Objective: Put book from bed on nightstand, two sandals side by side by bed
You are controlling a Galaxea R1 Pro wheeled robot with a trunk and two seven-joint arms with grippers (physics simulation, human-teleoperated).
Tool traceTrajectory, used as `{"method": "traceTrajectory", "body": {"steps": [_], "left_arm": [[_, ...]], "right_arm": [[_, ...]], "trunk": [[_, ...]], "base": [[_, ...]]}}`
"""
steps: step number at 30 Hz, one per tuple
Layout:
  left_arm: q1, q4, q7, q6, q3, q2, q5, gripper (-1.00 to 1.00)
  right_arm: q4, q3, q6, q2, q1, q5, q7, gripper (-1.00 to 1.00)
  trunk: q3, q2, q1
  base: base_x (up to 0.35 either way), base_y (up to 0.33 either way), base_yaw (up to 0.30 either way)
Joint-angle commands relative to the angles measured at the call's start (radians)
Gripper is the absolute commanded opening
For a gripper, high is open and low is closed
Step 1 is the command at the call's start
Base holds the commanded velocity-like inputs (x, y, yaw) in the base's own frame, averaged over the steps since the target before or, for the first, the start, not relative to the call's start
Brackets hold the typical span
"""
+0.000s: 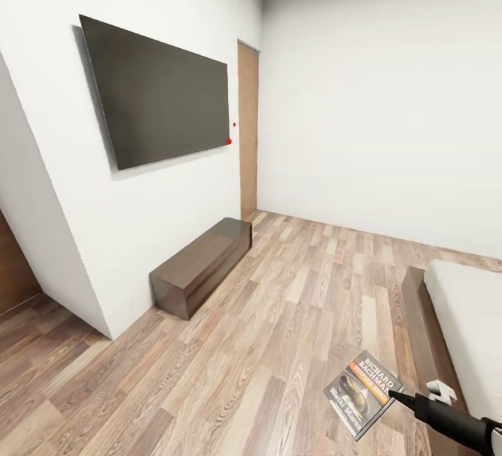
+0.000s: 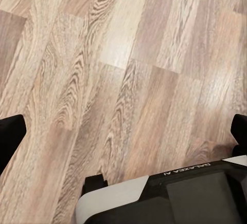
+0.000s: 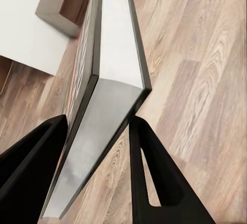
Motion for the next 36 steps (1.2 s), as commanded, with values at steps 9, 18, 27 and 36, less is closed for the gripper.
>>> {"method": "traceTrajectory", "body": {"steps": [9,18,27,36], "left_arm": [[0.000,0.001,0.002,-0.005,-0.004,0.000,-0.007,1.00],[0.000,0.001,0.002,-0.005,-0.004,0.000,-0.007,1.00],[0.000,0.001,0.002,-0.005,-0.004,0.000,-0.007,1.00],[0.000,0.001,0.002,-0.005,-0.004,0.000,-0.007,1.00]], "right_arm": [[0.003,0.001,0.010,0.000,-0.002,-0.011,0.005,-1.00],[0.003,0.001,0.010,0.000,-0.001,-0.011,0.005,-1.00],[0.003,0.001,0.010,0.000,-0.002,-0.011,0.005,-1.00],[0.003,0.001,0.010,0.000,-0.002,-0.011,0.005,-1.00]], "trunk": [[-0.001,-0.002,0.001],[-0.001,-0.002,0.001],[-0.001,-0.002,0.001],[-0.001,-0.002,0.001]], "base": [[0.000,0.000,-0.269],[0.000,0.000,-0.269],[0.000,0.000,-0.270],[0.000,0.000,-0.269]]}}
